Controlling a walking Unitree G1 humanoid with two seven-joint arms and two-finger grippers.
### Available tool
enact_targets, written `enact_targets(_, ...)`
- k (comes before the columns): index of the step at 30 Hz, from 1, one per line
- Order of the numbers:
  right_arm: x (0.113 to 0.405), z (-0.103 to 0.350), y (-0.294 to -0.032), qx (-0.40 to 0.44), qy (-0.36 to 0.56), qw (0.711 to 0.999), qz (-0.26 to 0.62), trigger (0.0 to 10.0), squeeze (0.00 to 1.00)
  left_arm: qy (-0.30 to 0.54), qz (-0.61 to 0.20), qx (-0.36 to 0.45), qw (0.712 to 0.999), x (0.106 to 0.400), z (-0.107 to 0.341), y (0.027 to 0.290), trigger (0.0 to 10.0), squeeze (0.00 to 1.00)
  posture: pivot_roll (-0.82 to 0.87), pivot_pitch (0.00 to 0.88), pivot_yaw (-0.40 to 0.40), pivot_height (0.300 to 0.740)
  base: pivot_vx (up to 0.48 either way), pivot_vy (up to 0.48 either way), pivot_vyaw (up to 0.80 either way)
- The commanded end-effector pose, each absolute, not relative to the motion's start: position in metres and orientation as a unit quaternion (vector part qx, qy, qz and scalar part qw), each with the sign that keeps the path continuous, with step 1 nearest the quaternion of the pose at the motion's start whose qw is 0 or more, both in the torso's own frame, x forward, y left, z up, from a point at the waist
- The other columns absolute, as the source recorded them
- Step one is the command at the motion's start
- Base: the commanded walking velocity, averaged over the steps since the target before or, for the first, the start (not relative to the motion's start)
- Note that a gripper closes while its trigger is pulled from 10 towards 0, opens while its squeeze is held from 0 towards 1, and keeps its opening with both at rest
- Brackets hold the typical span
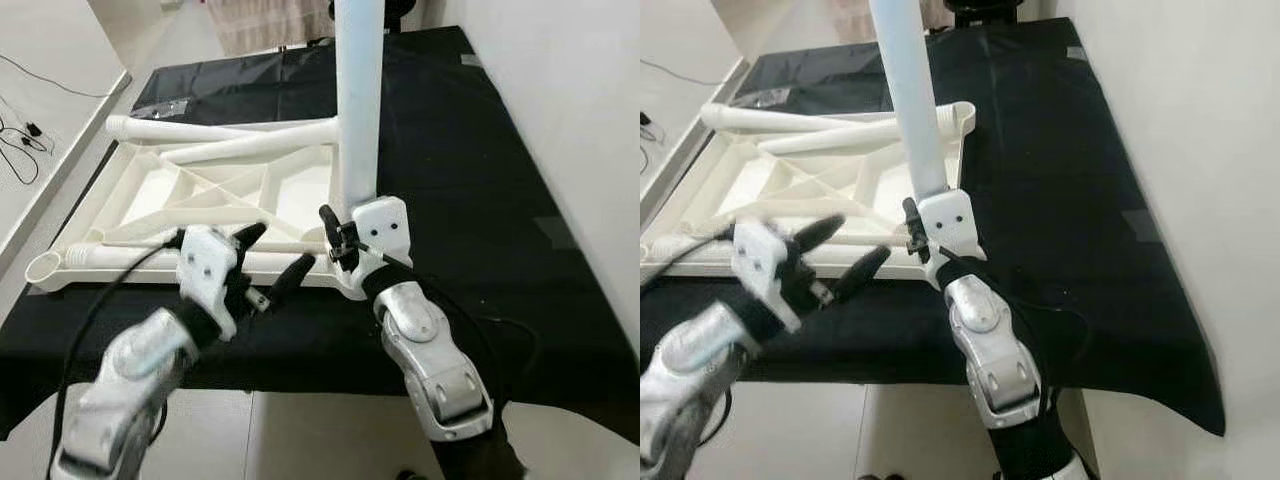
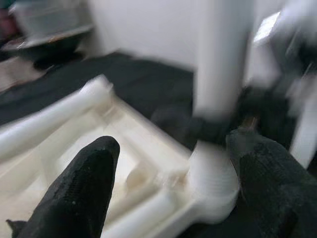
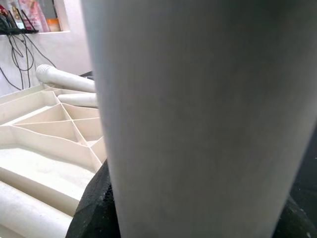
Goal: Building children table
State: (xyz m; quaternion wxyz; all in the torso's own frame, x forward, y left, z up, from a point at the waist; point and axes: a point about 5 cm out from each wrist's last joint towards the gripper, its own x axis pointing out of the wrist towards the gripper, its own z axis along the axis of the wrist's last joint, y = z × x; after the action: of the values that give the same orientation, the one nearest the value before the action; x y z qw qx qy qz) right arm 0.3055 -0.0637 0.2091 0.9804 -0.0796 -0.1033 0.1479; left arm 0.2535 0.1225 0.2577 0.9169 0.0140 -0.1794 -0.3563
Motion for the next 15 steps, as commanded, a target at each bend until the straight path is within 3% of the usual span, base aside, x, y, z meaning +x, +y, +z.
enact_targets(1, 0.308, 0.174, -0.061, -0.084, -0.021, 0.982, 0.169, 10.0, 0.0, -0.189, -0.402, -0.004, 0.896, 0.247, 0.273, 0.12, 10.0, 0.0, 0.06, 0.2, 0.121, 0.74, 0.0, 0.0, 0.0)
enact_targets(6, 0.311, 0.177, -0.058, -0.087, -0.025, 0.98, 0.178, 10.0, 0.0, -0.222, -0.448, -0.015, 0.866, 0.25, 0.305, 0.115, 10.0, 0.0, 0.05, 0.186, 0.125, 0.74, 0.0, 0.0, 0.0)
enact_targets(7, 0.312, 0.178, -0.056, -0.089, -0.027, 0.979, 0.183, 10.0, 0.0, -0.24, -0.453, -0.015, 0.858, 0.254, 0.319, 0.116, 10.0, 1.0, 0.04, 0.178, 0.126, 0.74, 0.0, 0.0, 0.0)
enact_targets(15, 0.313, 0.179, -0.048, -0.088, -0.031, 0.974, 0.204, 10.0, 0.0, -0.284, -0.454, -0.012, 0.844, 0.271, 0.364, 0.116, 10.0, 1.0, 0.03, 0.164, 0.131, 0.74, 0.0, 0.0, 0.0)
